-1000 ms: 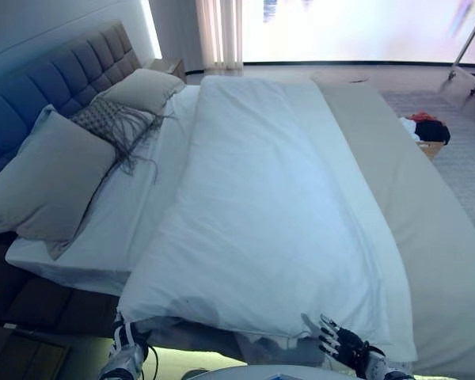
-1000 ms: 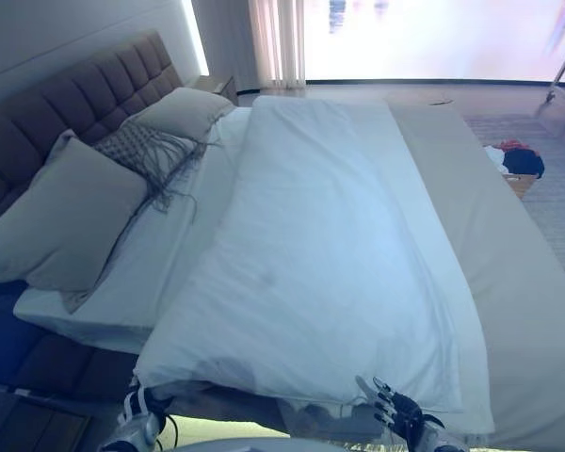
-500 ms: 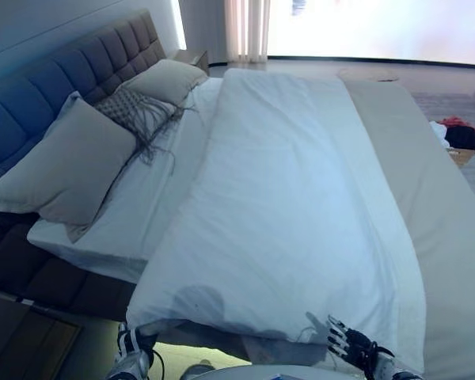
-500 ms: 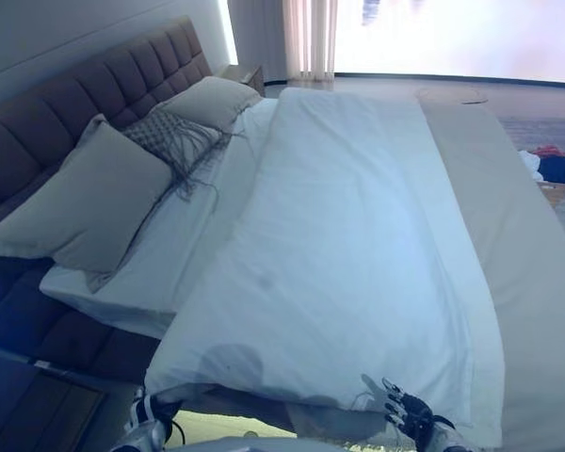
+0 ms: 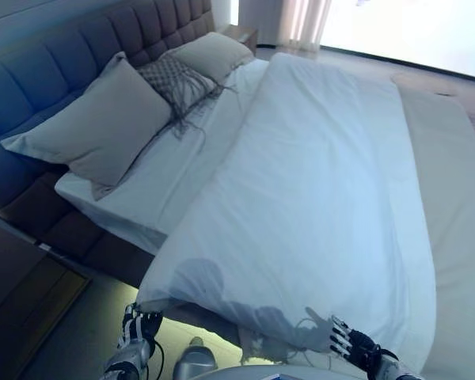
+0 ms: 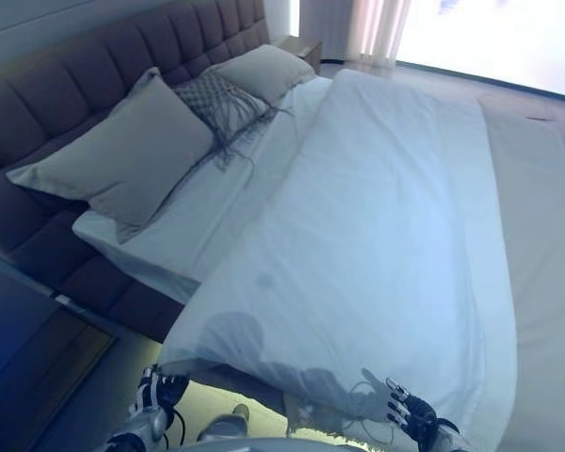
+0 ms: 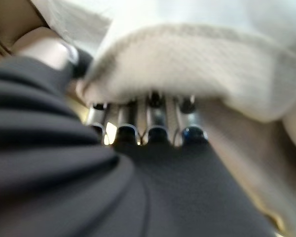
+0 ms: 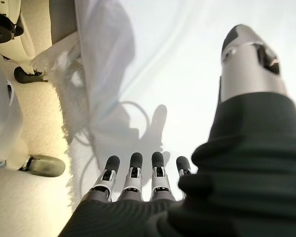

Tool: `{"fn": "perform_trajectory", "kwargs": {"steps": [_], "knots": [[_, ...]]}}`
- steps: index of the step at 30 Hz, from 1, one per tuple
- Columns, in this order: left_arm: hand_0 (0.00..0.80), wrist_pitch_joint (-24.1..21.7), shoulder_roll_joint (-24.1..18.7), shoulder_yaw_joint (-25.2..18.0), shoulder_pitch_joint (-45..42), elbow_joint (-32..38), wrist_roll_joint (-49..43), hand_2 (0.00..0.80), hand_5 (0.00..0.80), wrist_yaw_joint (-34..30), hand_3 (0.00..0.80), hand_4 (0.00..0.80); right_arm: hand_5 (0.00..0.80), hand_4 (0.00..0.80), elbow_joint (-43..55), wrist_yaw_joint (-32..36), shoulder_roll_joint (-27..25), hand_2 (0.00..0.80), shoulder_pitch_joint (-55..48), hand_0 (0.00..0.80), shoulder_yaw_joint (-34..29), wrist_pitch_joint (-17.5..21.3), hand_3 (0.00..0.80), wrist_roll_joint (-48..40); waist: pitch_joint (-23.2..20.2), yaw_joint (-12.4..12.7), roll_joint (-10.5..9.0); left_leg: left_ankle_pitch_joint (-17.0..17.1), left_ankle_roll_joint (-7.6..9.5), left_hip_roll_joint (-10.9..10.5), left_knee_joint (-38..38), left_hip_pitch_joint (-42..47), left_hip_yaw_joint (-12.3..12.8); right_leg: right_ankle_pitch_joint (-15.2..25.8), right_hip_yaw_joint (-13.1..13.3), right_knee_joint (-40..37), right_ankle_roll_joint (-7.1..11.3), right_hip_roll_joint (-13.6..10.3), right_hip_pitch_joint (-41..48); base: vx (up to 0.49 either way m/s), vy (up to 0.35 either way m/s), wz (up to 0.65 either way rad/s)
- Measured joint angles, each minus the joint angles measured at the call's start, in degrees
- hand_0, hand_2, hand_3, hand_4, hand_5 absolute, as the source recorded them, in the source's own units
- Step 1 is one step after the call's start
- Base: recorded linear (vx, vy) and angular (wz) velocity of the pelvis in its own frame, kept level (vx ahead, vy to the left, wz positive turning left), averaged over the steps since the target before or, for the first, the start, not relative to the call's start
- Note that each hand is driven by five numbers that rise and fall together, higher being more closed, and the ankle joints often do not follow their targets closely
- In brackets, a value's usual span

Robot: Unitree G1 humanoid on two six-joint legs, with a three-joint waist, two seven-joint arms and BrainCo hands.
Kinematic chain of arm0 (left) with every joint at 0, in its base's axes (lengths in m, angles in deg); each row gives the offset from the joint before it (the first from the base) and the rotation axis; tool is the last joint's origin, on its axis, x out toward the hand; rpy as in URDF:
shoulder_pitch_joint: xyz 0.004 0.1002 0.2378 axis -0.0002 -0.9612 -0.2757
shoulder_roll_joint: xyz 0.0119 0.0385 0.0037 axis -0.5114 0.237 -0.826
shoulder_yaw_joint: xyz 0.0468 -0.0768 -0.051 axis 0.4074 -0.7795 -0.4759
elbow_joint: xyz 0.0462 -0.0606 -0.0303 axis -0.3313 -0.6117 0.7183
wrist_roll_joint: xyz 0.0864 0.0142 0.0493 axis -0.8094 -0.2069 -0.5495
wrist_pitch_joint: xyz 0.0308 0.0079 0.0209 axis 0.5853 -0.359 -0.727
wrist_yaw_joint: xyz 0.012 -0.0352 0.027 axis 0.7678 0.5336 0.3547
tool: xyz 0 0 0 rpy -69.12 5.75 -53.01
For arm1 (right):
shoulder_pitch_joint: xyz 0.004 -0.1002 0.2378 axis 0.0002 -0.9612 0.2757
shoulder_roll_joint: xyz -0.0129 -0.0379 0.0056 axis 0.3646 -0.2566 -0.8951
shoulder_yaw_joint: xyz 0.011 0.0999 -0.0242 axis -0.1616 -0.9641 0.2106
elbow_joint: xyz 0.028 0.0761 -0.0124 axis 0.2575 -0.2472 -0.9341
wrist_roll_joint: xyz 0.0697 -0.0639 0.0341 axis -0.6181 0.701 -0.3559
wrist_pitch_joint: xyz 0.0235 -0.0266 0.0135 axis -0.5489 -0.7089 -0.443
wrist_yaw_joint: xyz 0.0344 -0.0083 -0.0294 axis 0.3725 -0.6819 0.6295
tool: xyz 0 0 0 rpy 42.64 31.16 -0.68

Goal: Make the bed neatly

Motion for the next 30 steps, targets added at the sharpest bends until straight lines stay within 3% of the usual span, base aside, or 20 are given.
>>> {"fn": "perform_trajectory", "kwargs": {"steps": [7,14,17,23,30], "knots": [[0.0,1.0,-1.8,0.0,-4.3,-0.3,-3.1,0.0,0.0,-0.7,0.0,0.0,0.0,0.0,0.0,2.1,0.0,0.0,-1.4,0.0,-4.1,-0.1,0.0,4.0,0.1,0.2,-0.28,-1.4,0.47,-0.9,-0.2,3.6,2.7,-2.0,3.6,1.8,0.58,-1.3,2.1,0.058,0.017,-0.07],[0.0,-3.7,-8.5,-0.3,-12.3,-3.1,-2.8,0.0,0.0,2.2,0.0,0.0,0.0,0.0,0.0,2.9,-0.2,0.0,-2.5,0.0,-4.5,-0.1,0.0,4.4,-0.6,0.6,-0.18,-1.4,0.97,-1.0,-1.1,3.3,4.0,-2.0,6.3,1.7,0.7,-1.8,0.3,-0.04,-0.036,-0.06],[0.0,-4.2,-9.0,0.0,-14.4,-3.4,-2.5,0.0,0.0,2.4,0.0,0.0,0.0,0.0,0.0,3.7,-0.4,0.0,-2.4,0.0,-4.7,-0.1,0.0,4.4,-2.6,0.6,-0.52,-0.8,1.17,-1.3,-1.4,1.6,4.2,-1.8,6.7,2.4,0.96,-2.1,-2.4,-0.09,-0.065,-0.03],[0.0,-4.8,-9.0,2.6,-12.9,-2.2,0.0,0.0,0.0,1.8,0.0,0.0,0.0,0.0,0.0,4.9,-0.5,0.0,-2.5,0.0,-5.7,-0.1,0.0,4.9,-5.9,0.1,-2.02,-0.3,1.48,-1.5,-2.6,0.7,6.1,-1.2,9.2,2.4,1.3,-2.4,-5.3,-0.05,-0.068,-0.18],[0.0,-6.9,-9.1,6.7,-8.7,-0.1,1.6,0.0,0.0,1.1,0.0,0.0,0.0,0.0,-0.1,4.9,-0.1,0.0,-2.5,0.0,-5.7,-0.1,0.0,5.5,-7.2,-2.9,-3.47,0.6,1.94,-1.5,-5.1,0.9,9.1,0.7,12.0,0.5,1.44,-2.5,-7.3,0.004,-0.04,-0.22]]}}
